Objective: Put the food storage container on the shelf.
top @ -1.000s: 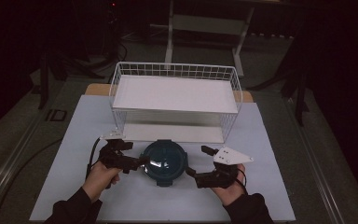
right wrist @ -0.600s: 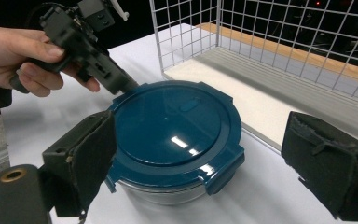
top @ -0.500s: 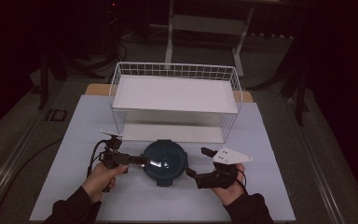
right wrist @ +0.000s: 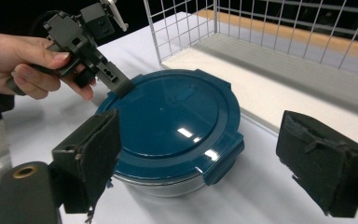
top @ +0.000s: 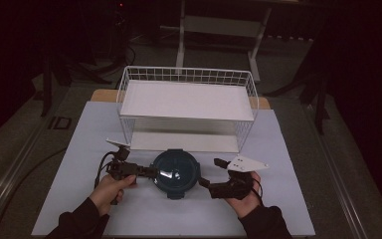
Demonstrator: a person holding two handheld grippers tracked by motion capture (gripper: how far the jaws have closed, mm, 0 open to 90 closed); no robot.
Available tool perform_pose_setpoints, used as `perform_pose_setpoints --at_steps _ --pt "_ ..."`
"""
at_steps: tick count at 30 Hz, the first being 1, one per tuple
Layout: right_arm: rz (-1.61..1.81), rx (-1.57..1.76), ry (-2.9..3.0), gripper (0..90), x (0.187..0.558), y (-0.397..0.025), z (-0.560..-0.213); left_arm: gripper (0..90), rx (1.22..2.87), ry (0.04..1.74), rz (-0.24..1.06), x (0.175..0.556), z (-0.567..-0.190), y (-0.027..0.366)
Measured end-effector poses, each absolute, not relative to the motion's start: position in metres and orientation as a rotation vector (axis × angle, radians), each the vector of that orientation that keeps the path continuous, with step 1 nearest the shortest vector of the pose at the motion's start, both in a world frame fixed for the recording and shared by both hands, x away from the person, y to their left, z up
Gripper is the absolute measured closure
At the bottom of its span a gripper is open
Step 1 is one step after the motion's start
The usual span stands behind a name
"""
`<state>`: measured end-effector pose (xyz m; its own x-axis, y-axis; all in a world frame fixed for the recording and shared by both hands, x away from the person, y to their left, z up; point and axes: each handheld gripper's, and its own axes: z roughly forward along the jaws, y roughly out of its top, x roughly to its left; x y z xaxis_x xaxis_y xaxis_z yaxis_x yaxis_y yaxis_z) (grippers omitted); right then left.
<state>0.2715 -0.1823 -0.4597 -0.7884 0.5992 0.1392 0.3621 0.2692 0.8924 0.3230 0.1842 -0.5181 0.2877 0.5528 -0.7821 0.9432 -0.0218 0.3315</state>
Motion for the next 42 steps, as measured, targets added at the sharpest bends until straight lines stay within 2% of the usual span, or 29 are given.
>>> perform_pose_setpoints --at_steps 5,13,20,24,25,42 --pt "1.575 1.054 2.373 19.0 0.282 -0.186 -0.466 51.3 1.728 1.336 -0.527 0.319 -0.512 0.182" --pt "1.624 1.362 2.487 37.8 0.303 -0.191 -0.487 54.4 1.771 1.259 -0.445 0.306 -0.504 0.178" --pt "1.61 1.484 2.552 44.8 0.308 -0.19 -0.502 56.2 1.813 1.181 -0.381 0.297 -0.498 0.175" --pt "1.651 1.517 2.571 50.3 0.307 -0.19 -0.503 56.7 1.813 1.169 -0.37 0.294 -0.498 0.175" --pt "1.67 1.526 2.581 54.4 0.307 -0.189 -0.504 56.7 1.807 1.168 -0.366 0.293 -0.499 0.175" --pt "1.742 1.559 2.555 56.4 0.298 -0.189 -0.505 55.8 1.789 1.2 -0.29 0.278 -0.497 0.172"
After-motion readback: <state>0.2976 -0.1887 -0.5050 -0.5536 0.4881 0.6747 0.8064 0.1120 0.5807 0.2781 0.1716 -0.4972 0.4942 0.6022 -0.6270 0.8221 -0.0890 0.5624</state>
